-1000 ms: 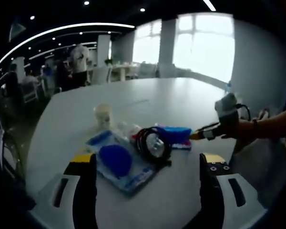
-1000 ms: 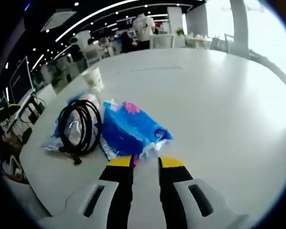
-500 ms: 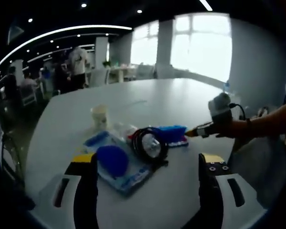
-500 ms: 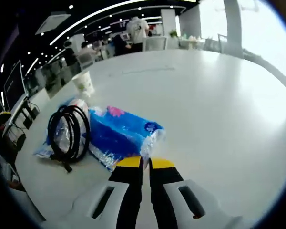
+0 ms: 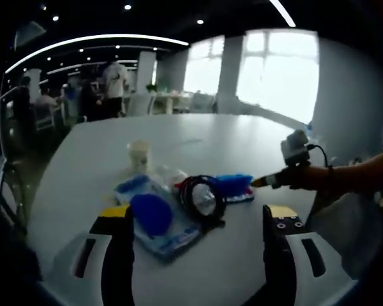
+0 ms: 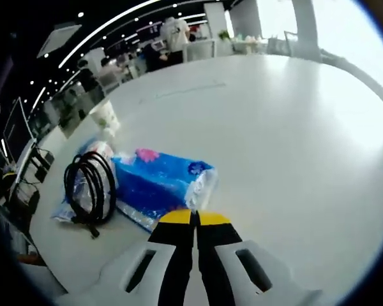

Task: Arrange the tabletop items into an orderly group along one side of the table until the central work area is clear of visible clutter.

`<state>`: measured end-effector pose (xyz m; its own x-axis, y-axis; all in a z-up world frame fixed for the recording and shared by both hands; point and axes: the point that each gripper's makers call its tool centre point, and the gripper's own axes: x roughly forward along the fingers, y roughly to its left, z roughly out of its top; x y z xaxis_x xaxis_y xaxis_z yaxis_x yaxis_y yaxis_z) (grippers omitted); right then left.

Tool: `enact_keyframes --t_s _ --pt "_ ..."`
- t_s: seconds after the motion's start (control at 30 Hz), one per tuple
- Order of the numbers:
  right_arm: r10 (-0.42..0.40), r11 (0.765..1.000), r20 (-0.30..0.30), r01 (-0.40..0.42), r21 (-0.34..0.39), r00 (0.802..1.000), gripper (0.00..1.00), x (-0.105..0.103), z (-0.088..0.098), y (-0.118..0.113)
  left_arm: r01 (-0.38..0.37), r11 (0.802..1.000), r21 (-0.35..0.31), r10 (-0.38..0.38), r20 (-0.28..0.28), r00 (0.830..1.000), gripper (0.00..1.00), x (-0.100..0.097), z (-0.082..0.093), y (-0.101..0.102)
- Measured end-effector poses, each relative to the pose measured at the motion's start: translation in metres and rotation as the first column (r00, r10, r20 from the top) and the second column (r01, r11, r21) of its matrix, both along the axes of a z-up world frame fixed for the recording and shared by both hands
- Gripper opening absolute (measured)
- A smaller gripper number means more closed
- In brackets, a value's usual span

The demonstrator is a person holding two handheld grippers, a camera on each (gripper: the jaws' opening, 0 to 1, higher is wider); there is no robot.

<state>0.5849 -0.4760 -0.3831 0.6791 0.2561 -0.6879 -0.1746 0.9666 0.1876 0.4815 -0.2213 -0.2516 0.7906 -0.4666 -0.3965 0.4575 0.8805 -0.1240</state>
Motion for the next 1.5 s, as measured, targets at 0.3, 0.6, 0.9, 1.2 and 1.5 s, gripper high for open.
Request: enact_keyframes --t_s 0.3,0.6,0.9,1.2,1.5 --pt "0.006 1.000 0.020 -0.006 0.021 1.000 0.01 0.008 0.018 -0.007 0.005 1.000 0.010 -0.005 -0.003 1.000 0.80 0.000 -0.004 0.000" --pt "0.009 1.000 0.042 -0.010 0.010 0.999 0.01 0.016 0.039 -0.023 0.000 1.000 0.023 0.000 -0.019 1.000 0.80 0.000 -0.010 0.001" --pt "0.052 0.998 0.059 -0.051 -0.025 0.997 0.01 0.030 0.059 -0.038 -0.004 0.999 0.036 0.005 -0.019 1.000 0.81 0.000 -0.012 0.002" --pt "0.105 0.992 0.075 -0.100 -0.075 0.992 0.01 0.050 0.079 -0.045 0.002 0.999 0.046 0.000 -0.022 1.000 0.81 -0.001 -0.015 0.000" --pt "0.109 0.992 0.079 -0.103 -0.074 0.991 0.01 0.072 0.089 -0.050 0.014 0.998 0.064 -0.012 -0.033 0.999 0.81 0.000 -0.018 -0.001"
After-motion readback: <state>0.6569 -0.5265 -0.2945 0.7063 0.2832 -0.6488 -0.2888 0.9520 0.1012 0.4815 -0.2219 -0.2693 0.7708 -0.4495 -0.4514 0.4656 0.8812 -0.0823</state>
